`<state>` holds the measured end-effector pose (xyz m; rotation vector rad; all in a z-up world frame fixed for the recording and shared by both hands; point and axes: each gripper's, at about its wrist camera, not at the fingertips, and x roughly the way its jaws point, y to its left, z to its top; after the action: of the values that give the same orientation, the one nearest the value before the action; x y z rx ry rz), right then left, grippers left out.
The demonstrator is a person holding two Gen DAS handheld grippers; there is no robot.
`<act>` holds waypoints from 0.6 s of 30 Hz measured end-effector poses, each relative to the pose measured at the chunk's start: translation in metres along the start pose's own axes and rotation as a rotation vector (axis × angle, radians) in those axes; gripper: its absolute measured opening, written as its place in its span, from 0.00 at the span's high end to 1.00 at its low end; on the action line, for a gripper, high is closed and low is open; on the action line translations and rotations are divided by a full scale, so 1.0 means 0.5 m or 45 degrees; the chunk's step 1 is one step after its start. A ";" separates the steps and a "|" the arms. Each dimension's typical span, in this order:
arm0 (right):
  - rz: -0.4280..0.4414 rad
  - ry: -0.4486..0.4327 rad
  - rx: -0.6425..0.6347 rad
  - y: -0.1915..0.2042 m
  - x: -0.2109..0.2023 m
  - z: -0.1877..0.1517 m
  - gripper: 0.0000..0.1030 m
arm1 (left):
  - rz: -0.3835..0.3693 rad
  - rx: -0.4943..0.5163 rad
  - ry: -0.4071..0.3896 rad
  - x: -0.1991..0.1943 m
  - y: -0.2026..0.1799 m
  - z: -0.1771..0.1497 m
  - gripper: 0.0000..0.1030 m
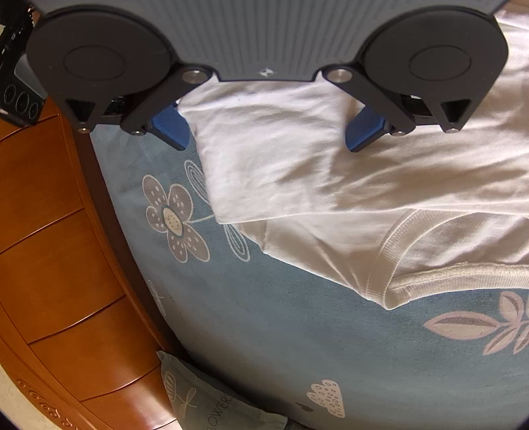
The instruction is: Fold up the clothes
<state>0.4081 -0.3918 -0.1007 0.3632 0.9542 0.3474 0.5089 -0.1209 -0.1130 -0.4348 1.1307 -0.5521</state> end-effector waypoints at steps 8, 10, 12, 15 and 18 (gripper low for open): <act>-0.125 0.146 -0.144 0.026 0.009 -0.030 0.03 | -0.001 0.025 -0.015 -0.001 0.000 -0.005 0.01; -0.179 0.169 -0.220 0.047 0.024 -0.042 0.00 | -0.002 0.031 -0.018 -0.001 0.000 -0.006 0.01; -0.242 0.164 -0.290 0.064 0.032 -0.058 0.00 | -0.002 0.037 -0.022 -0.001 0.000 -0.007 0.01; -0.311 0.140 -0.381 0.080 0.038 -0.083 0.00 | -0.007 0.046 -0.021 -0.001 0.000 -0.007 0.01; -0.355 0.115 -0.528 0.093 0.040 -0.115 0.00 | -0.015 0.053 -0.015 -0.001 0.001 -0.007 0.01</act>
<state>0.3647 -0.3332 -0.1247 -0.1647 0.9790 0.2986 0.5058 -0.1203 -0.1141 -0.4084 1.1039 -0.5817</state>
